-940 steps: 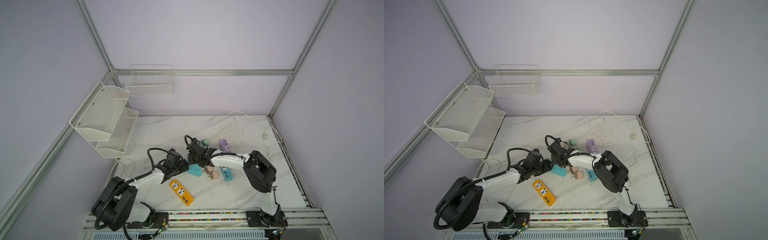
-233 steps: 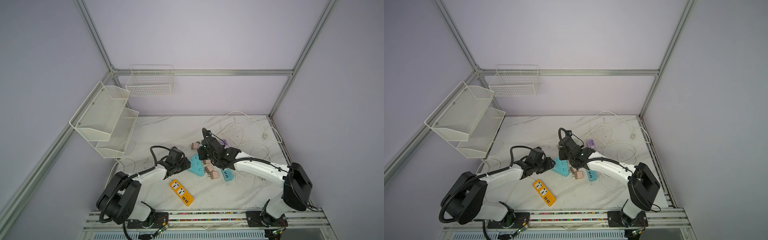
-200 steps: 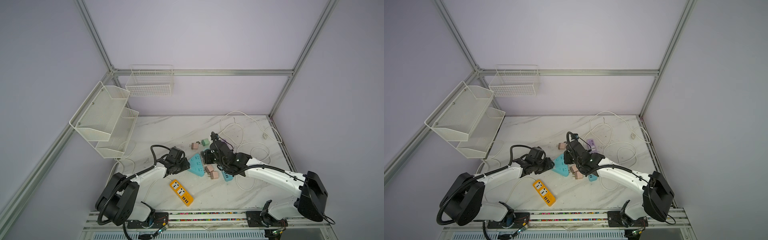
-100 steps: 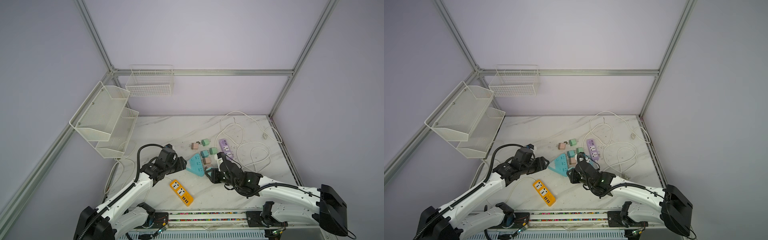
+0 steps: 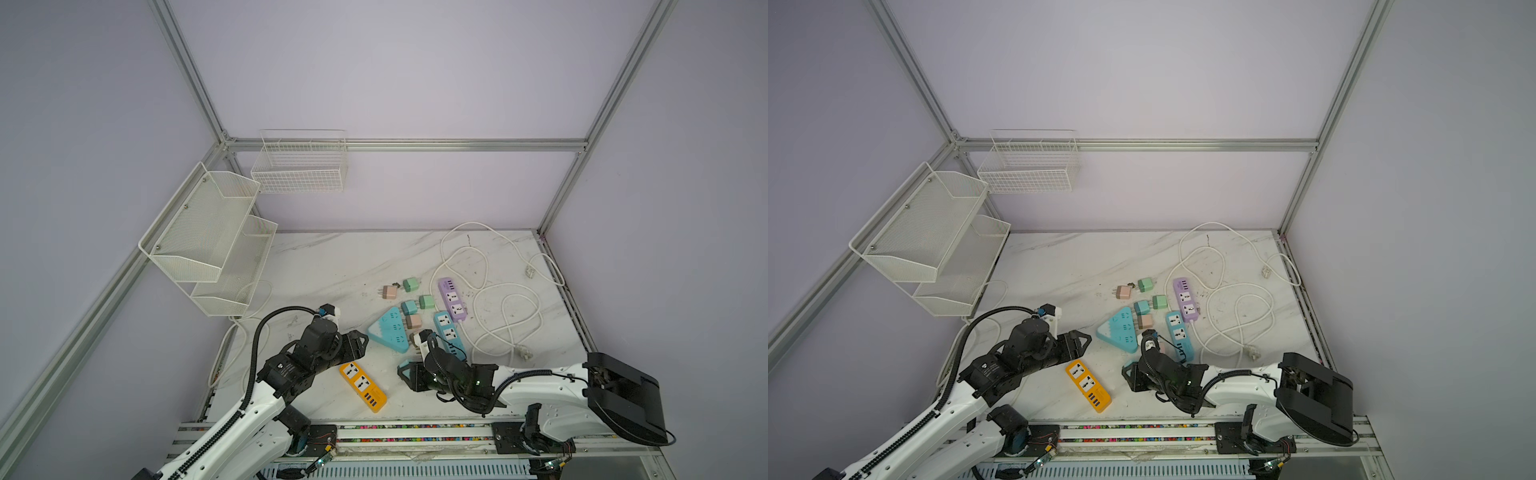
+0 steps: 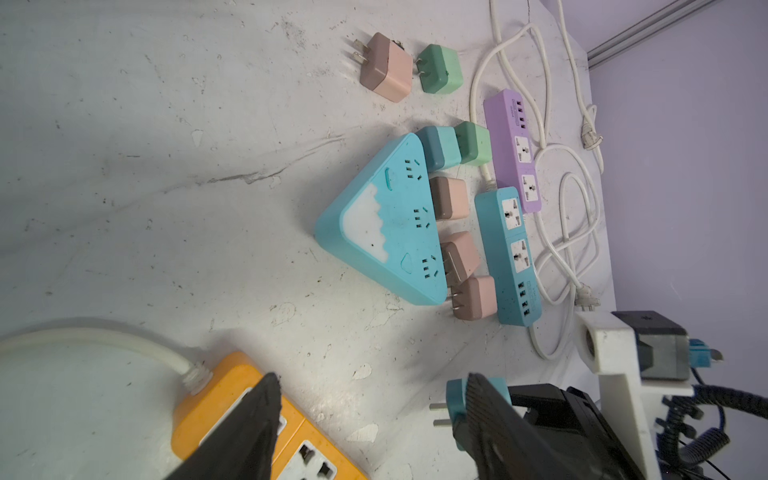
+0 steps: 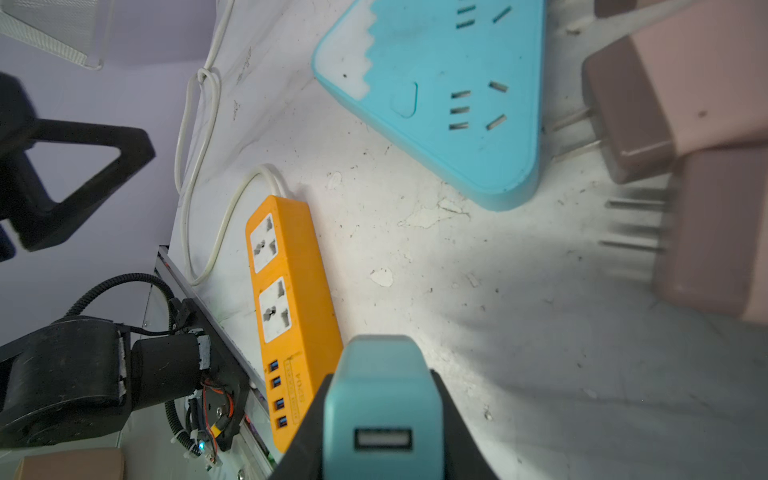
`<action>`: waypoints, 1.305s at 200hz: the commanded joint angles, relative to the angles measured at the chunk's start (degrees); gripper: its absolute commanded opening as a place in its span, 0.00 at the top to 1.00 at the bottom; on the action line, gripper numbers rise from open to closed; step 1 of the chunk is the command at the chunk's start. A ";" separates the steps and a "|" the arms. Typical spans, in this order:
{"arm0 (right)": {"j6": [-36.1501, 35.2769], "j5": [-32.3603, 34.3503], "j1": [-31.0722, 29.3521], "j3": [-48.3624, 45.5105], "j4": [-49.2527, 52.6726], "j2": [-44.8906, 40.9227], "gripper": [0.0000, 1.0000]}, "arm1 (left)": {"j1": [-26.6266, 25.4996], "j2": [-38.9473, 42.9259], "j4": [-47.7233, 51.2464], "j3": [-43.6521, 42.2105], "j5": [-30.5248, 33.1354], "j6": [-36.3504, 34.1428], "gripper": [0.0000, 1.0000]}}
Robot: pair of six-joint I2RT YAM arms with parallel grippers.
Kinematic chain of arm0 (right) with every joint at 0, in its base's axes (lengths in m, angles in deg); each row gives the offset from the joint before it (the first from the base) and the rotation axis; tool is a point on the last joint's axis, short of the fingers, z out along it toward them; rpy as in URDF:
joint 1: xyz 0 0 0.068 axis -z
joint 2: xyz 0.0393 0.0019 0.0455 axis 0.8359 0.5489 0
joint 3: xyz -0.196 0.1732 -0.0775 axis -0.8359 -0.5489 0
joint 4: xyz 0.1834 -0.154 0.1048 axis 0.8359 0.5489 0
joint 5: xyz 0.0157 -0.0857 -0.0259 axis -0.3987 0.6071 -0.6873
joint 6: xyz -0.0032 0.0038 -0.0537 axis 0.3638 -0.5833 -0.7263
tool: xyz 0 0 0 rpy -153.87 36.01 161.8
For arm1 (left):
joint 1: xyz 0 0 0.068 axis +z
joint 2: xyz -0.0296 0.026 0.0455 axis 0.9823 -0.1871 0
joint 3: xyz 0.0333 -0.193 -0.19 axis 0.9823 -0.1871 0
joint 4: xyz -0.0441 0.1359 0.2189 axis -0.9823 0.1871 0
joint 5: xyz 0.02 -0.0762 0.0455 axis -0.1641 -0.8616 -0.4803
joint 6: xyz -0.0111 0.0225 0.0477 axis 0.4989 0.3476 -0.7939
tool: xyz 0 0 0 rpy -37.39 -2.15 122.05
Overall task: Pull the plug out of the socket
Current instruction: 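Draw the right gripper with the light-teal adapter away while the left releases the strip, then lower the light-teal adapter onto the table near the yellow strip, open right gripper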
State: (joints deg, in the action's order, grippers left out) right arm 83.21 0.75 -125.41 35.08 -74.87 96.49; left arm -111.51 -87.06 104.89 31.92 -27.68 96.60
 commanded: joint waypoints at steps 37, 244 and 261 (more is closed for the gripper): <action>2.99 3.85 -1.51 -1.58 -6.59 3.07 0.75 | -0.14 1.38 -1.18 -3.62 -0.32 1.25 0.28; -13.60 25.75 3.88 18.79 35.42 -12.15 0.06 | 0.80 -3.22 2.05 7.30 20.69 -6.40 0.02; -17.30 29.34 10.41 20.51 36.38 -14.58 0.03 | 1.85 -4.57 1.59 9.49 28.59 -8.98 0.00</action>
State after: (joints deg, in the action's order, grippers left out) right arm 73.07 20.31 -122.00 52.85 -46.56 84.86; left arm -111.12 -90.55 106.27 32.77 -14.63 92.76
